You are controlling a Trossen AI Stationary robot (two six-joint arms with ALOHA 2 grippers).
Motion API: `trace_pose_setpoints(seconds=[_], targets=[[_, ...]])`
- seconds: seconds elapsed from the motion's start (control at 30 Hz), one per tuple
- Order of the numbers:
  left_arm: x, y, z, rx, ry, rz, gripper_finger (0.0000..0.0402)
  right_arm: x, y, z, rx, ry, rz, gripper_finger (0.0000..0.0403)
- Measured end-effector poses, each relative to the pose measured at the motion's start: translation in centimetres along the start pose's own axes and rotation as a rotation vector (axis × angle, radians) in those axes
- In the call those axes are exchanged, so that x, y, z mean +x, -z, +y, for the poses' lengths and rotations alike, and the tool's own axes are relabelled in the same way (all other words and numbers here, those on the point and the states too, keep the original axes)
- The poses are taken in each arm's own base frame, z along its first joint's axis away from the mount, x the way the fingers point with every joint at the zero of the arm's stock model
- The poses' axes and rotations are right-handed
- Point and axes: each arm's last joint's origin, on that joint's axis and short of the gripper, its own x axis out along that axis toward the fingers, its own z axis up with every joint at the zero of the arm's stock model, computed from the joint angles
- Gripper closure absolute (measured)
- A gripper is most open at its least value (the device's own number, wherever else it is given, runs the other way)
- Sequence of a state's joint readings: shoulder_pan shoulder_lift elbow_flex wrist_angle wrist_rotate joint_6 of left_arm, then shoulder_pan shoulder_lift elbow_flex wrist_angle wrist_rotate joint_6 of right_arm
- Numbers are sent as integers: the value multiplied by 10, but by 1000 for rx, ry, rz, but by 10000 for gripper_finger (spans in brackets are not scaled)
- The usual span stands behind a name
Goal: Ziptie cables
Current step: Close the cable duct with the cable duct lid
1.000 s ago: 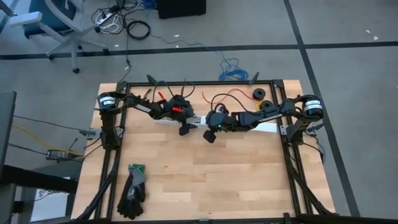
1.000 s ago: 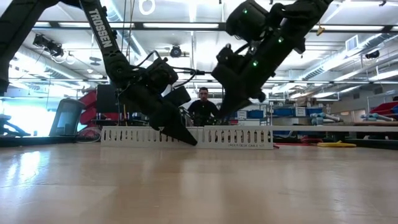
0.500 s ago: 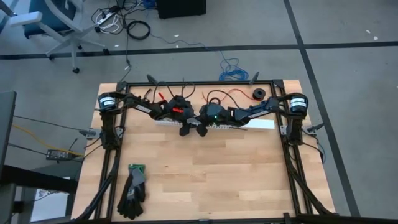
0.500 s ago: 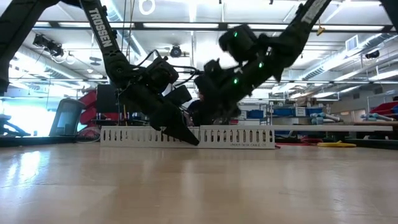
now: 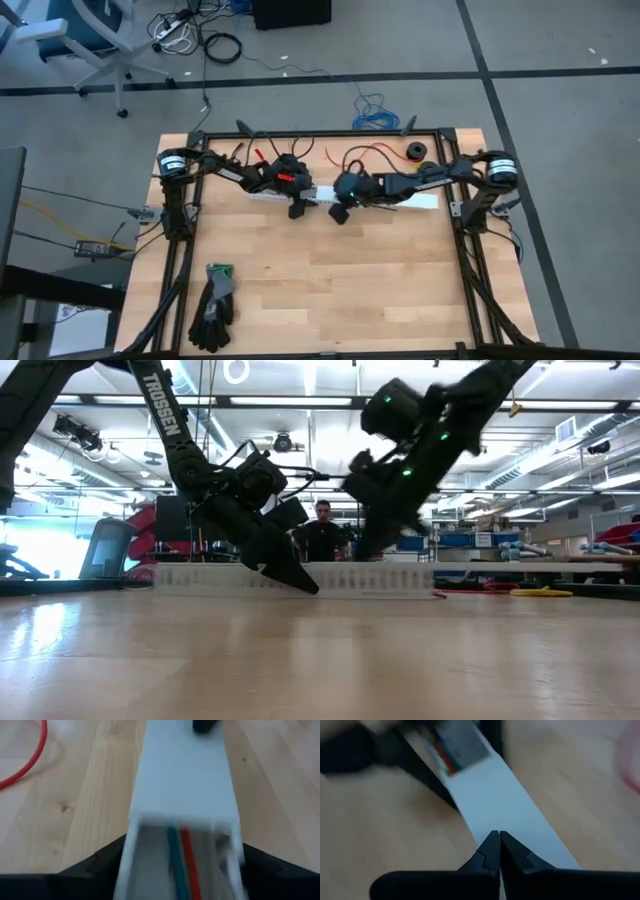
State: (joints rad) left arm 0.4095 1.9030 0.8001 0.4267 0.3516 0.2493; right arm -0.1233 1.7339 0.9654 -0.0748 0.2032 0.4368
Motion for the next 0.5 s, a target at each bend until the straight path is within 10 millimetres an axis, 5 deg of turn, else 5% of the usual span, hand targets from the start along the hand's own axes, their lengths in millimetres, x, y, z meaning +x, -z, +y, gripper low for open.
trace_pose_setpoints(seconds=[0.17, 0.5], targets=[[0, 0, 1, -1, -10, -3, 126, 42, -9, -3, -24, -149, -180, 403], [0, 0, 2, -2, -1, -5, 131, 7, -22, 15, -163, -72, -312, 403]])
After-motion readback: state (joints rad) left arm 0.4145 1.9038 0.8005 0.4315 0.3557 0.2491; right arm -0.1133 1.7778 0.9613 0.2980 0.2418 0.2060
